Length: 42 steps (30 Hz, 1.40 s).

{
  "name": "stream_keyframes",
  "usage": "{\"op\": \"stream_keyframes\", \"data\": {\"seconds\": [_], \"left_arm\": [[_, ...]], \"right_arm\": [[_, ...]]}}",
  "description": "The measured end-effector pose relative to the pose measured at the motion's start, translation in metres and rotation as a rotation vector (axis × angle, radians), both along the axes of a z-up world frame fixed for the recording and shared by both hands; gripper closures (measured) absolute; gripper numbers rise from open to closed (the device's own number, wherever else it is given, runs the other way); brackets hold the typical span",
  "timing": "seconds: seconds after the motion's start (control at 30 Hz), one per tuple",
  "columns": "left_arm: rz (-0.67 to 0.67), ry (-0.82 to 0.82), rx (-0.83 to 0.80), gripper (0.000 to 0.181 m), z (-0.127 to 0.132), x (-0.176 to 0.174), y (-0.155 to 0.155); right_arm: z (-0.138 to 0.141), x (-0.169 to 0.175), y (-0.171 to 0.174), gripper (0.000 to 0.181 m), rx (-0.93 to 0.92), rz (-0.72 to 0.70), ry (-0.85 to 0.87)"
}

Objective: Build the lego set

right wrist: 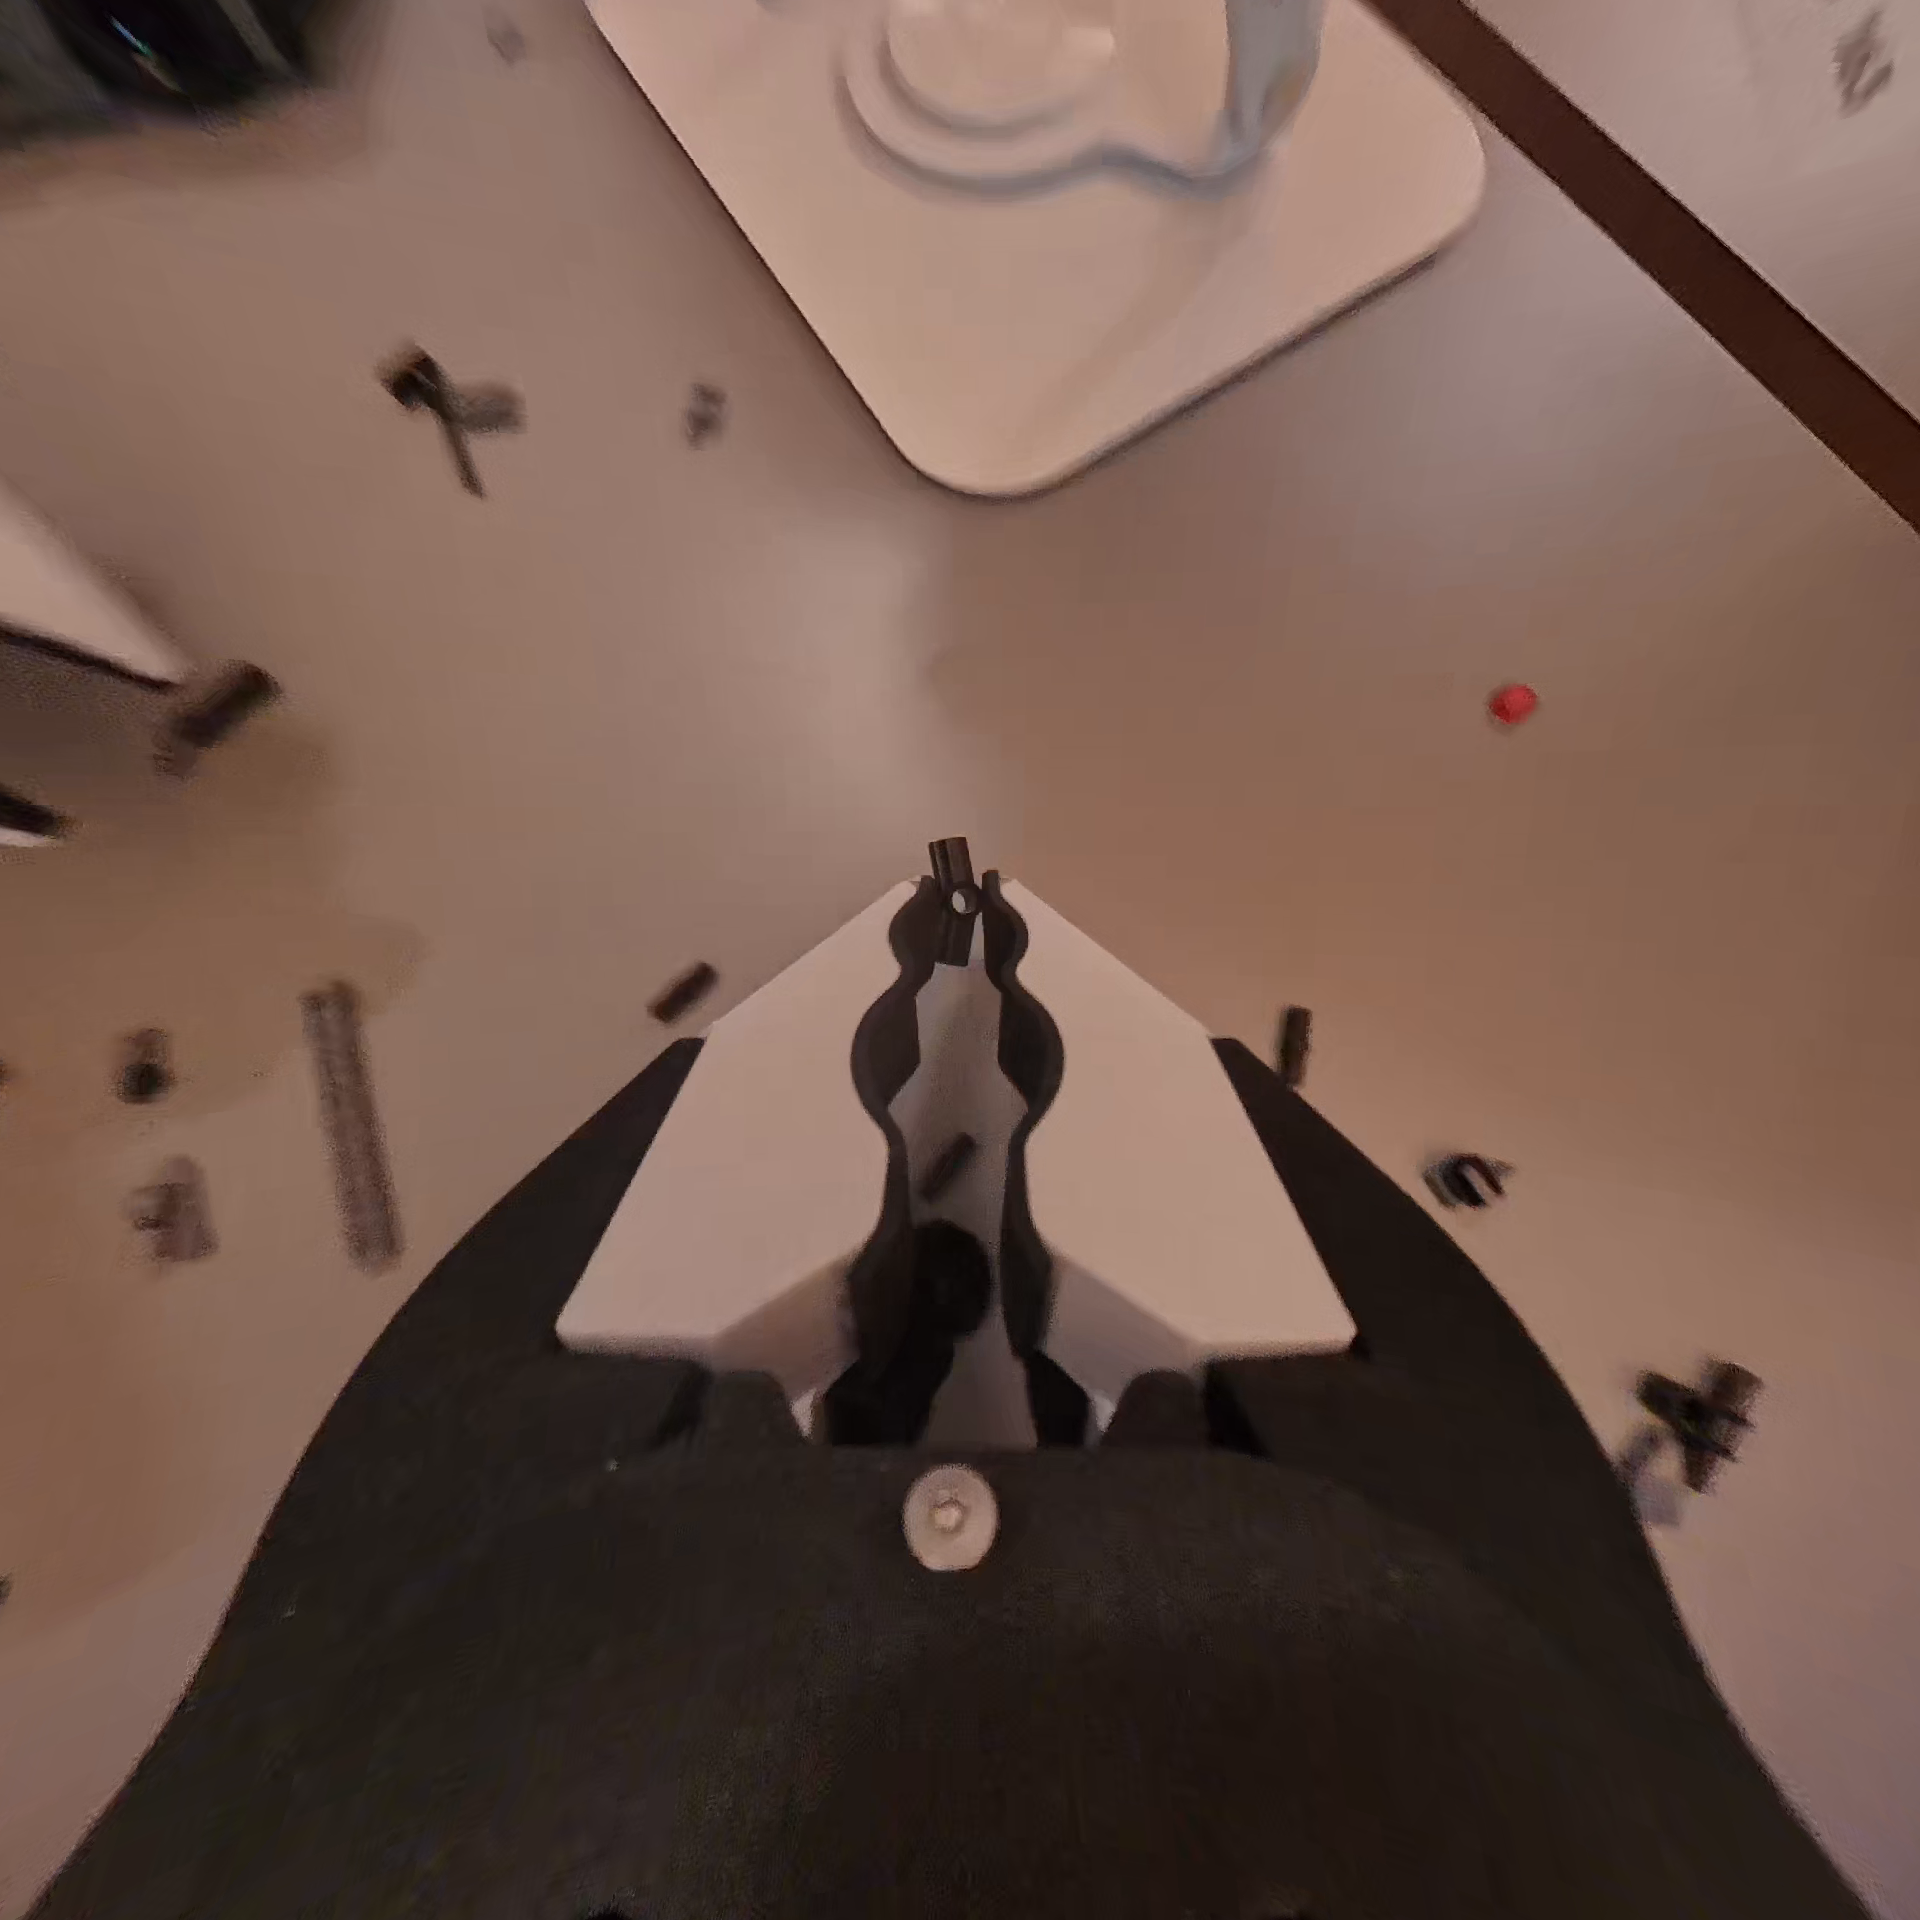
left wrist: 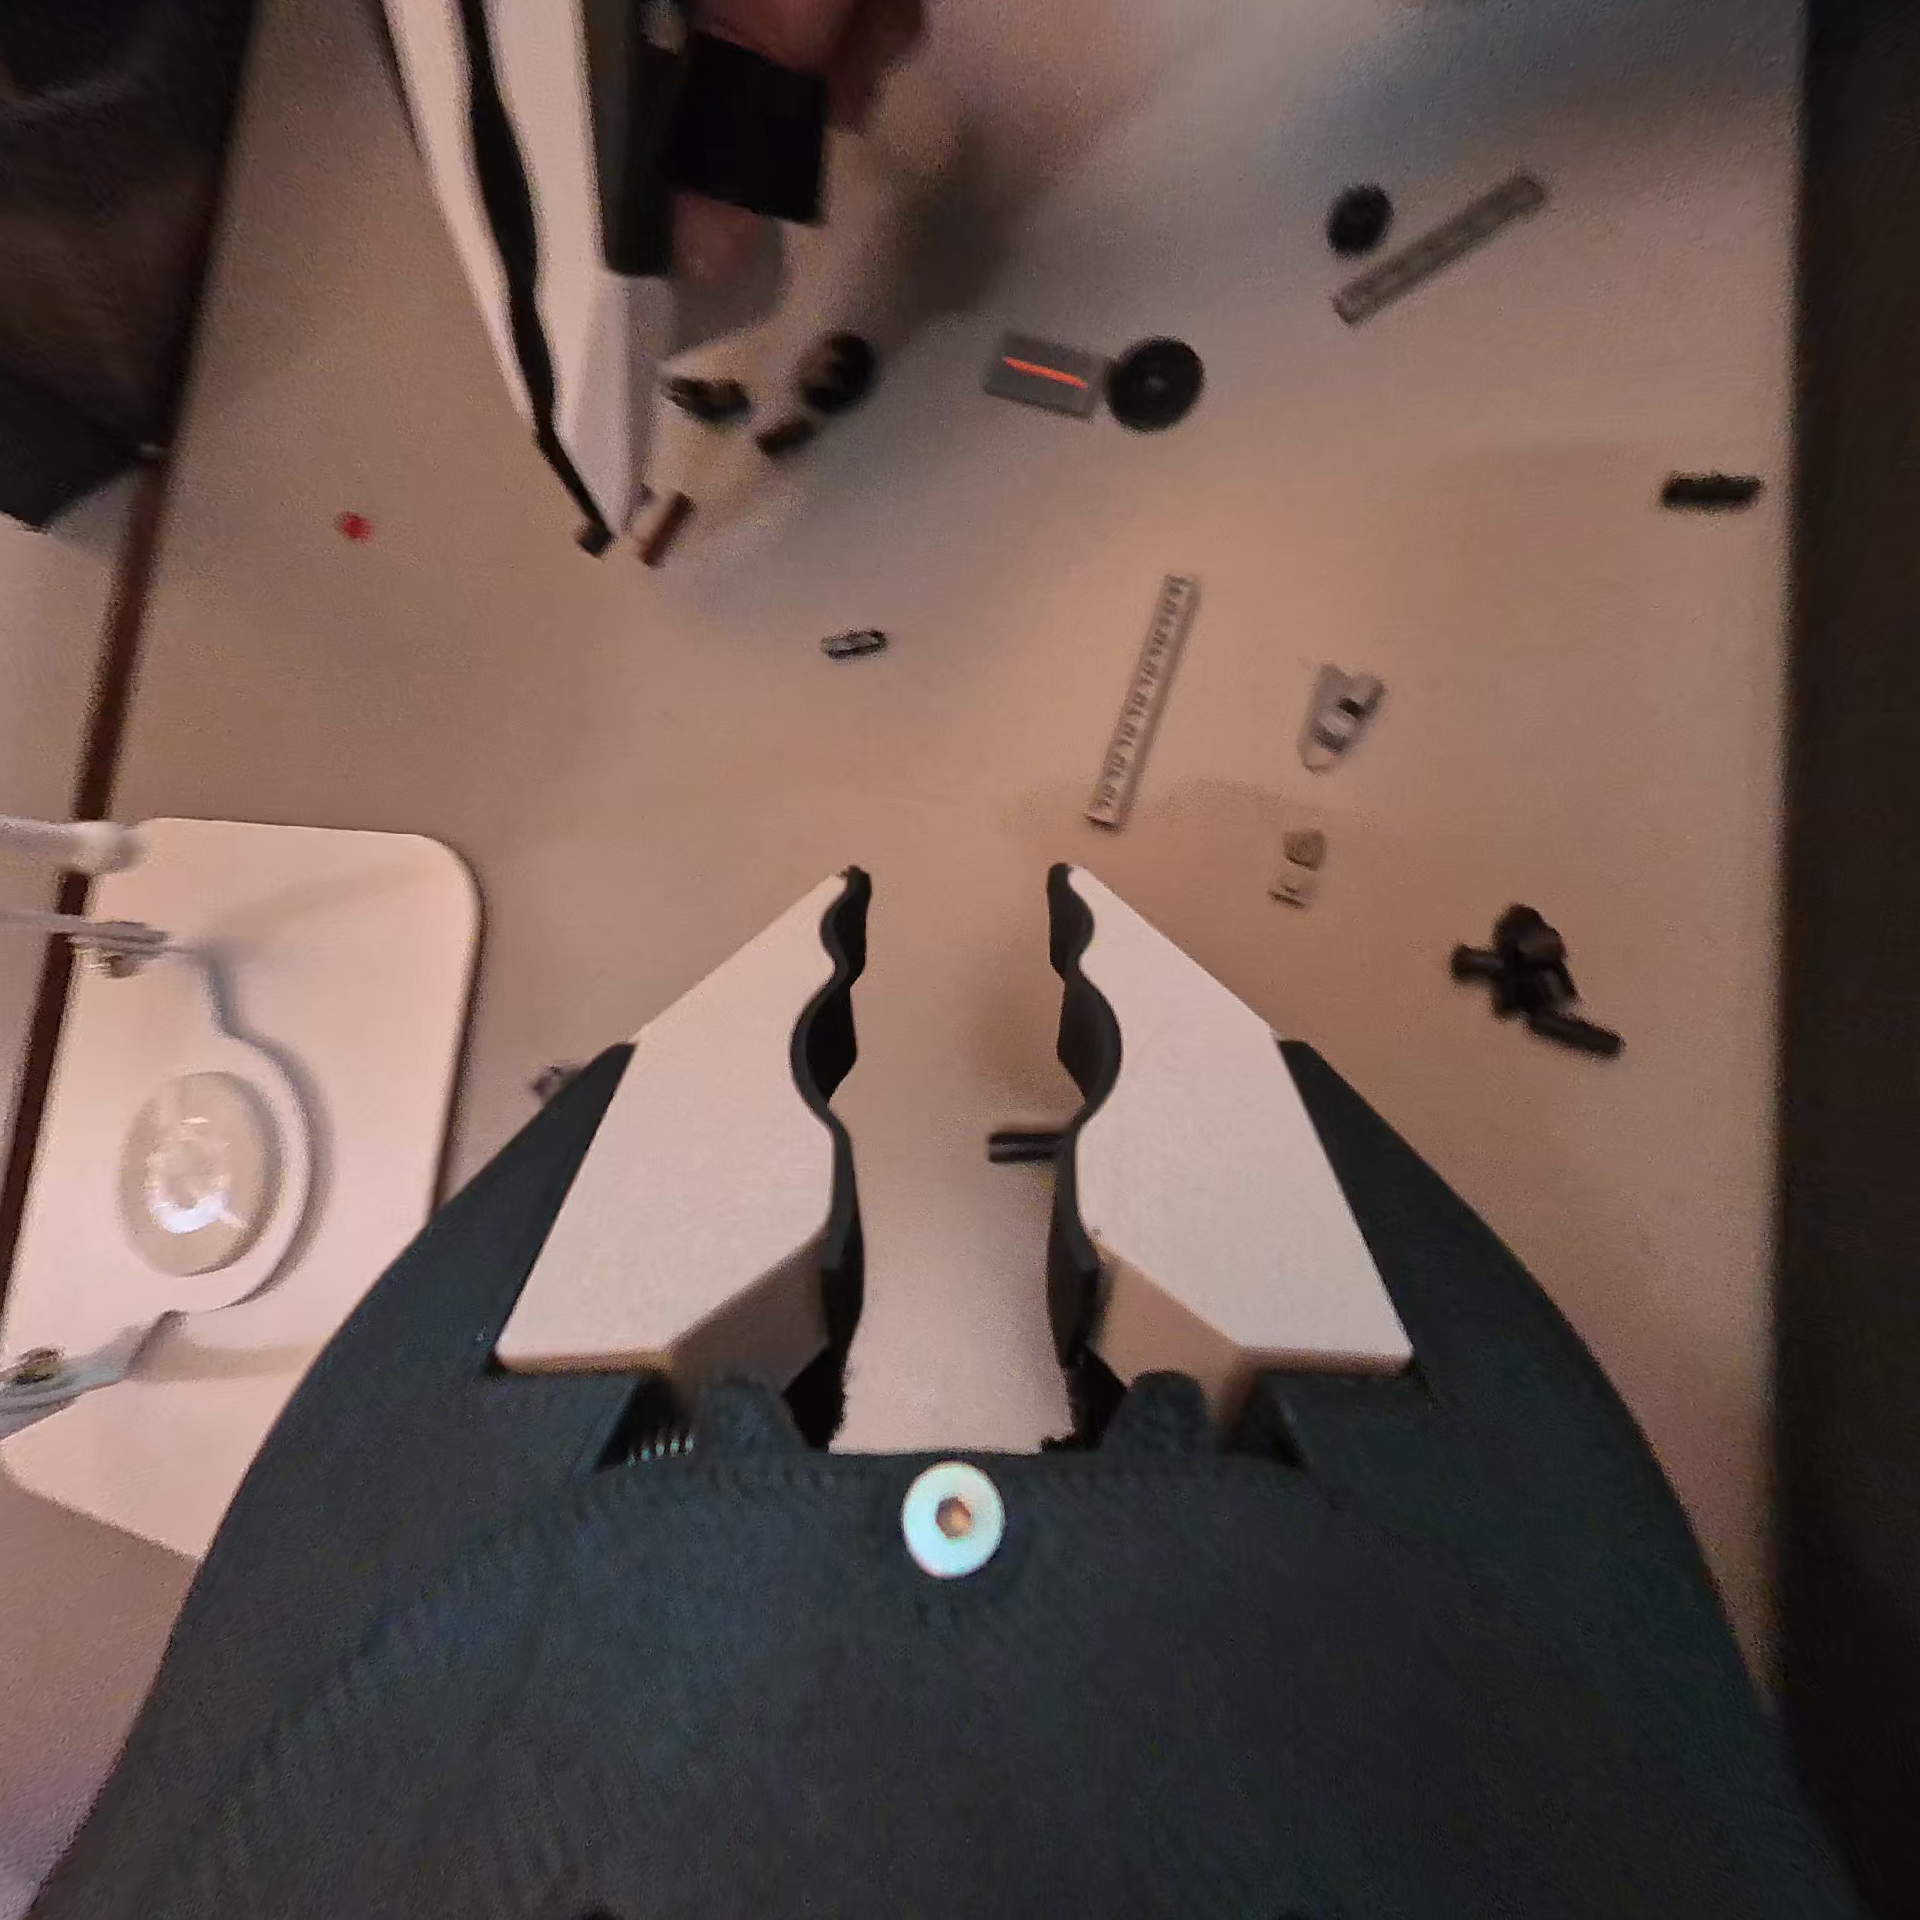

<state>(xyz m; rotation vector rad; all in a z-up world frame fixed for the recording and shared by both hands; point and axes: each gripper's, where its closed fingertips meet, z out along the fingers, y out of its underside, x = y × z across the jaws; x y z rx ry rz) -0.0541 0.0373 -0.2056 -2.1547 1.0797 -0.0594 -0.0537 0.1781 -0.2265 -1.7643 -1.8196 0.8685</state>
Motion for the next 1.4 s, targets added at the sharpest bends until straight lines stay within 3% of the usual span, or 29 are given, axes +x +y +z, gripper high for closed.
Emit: {"op": "stream_keyframes", "data": {"seconds": [0.2,0.47,0.93,1.4], "left_arm": [[0.144,-0.036,0.220,0.145,0.029,-0.010,0.035],[0.217,-0.040,0.374,0.146,0.046,-0.017,0.051],[0.239,-0.034,0.520,0.158,0.074,-0.023,0.048],[0.186,-0.075,0.586,0.158,0.090,-0.018,0.040]], "right_arm": [[0.046,-0.019,-0.055,0.175,-0.253,0.124,0.203],[0.076,-0.034,-0.098,0.176,-0.341,0.191,0.332],[0.104,-0.035,-0.108,0.176,-0.428,0.194,0.447],[0.118,-0.031,-0.115,0.175,-0.534,0.226,0.502]]}}
